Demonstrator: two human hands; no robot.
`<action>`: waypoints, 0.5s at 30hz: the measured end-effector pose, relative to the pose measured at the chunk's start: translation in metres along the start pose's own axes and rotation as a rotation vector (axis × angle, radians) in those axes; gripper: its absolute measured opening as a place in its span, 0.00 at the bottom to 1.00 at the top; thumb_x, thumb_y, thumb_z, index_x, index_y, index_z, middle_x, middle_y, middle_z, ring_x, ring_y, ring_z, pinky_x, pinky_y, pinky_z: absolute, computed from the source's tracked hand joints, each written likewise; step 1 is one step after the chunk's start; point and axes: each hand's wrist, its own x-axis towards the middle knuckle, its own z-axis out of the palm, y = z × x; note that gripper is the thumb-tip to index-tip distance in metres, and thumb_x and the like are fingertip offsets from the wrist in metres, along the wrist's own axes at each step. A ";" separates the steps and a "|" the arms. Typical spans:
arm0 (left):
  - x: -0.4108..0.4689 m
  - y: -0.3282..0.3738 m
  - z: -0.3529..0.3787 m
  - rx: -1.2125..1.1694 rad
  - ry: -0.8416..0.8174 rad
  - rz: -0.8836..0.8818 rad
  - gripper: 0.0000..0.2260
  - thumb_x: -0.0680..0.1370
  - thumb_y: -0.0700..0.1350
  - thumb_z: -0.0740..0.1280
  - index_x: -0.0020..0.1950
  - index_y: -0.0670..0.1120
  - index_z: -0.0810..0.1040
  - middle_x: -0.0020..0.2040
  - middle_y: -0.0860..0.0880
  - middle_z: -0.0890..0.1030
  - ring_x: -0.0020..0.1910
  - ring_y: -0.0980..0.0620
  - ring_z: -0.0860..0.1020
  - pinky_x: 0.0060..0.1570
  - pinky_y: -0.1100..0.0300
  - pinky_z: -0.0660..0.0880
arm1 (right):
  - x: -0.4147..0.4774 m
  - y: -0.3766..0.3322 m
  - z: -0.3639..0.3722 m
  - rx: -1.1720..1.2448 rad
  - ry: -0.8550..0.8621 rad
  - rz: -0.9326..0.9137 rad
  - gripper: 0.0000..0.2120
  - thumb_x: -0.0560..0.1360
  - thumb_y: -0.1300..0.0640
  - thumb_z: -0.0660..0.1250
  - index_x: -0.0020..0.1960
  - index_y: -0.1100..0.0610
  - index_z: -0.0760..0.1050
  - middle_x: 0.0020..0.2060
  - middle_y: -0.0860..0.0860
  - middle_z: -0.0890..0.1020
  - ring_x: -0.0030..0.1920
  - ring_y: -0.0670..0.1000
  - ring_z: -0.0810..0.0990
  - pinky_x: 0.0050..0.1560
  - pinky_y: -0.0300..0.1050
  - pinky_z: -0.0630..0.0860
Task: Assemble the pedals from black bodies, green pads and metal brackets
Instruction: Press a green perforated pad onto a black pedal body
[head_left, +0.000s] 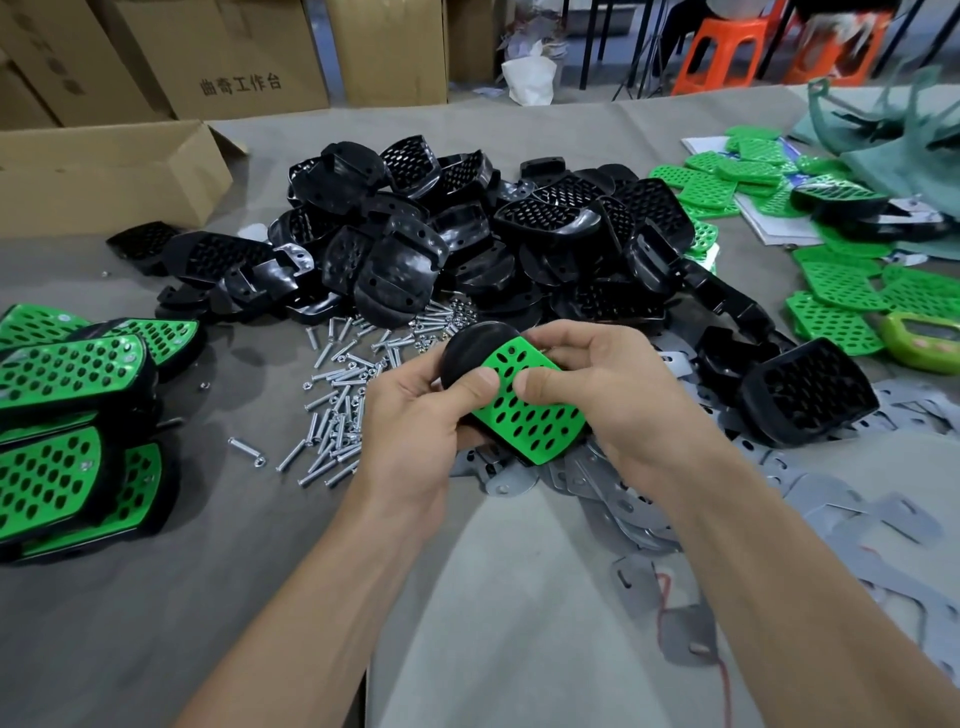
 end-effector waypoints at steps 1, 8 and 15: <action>0.000 0.000 0.000 0.009 -0.012 0.004 0.13 0.78 0.32 0.68 0.50 0.47 0.89 0.46 0.40 0.86 0.44 0.43 0.85 0.40 0.49 0.84 | 0.000 -0.001 0.000 0.006 -0.004 0.003 0.09 0.72 0.59 0.75 0.52 0.52 0.84 0.46 0.53 0.88 0.51 0.57 0.86 0.54 0.60 0.81; -0.002 0.000 0.003 0.187 -0.049 0.120 0.10 0.74 0.42 0.71 0.51 0.53 0.88 0.47 0.45 0.87 0.50 0.39 0.86 0.50 0.34 0.82 | -0.004 0.000 0.007 -0.032 0.116 -0.088 0.06 0.77 0.58 0.71 0.52 0.53 0.86 0.44 0.53 0.88 0.49 0.58 0.86 0.54 0.65 0.81; -0.003 -0.001 -0.002 0.408 0.031 0.248 0.09 0.70 0.52 0.72 0.45 0.49 0.86 0.35 0.42 0.80 0.34 0.40 0.78 0.32 0.41 0.79 | -0.004 0.004 0.016 -0.132 0.175 -0.128 0.09 0.70 0.52 0.72 0.49 0.51 0.87 0.40 0.48 0.88 0.44 0.52 0.87 0.51 0.60 0.83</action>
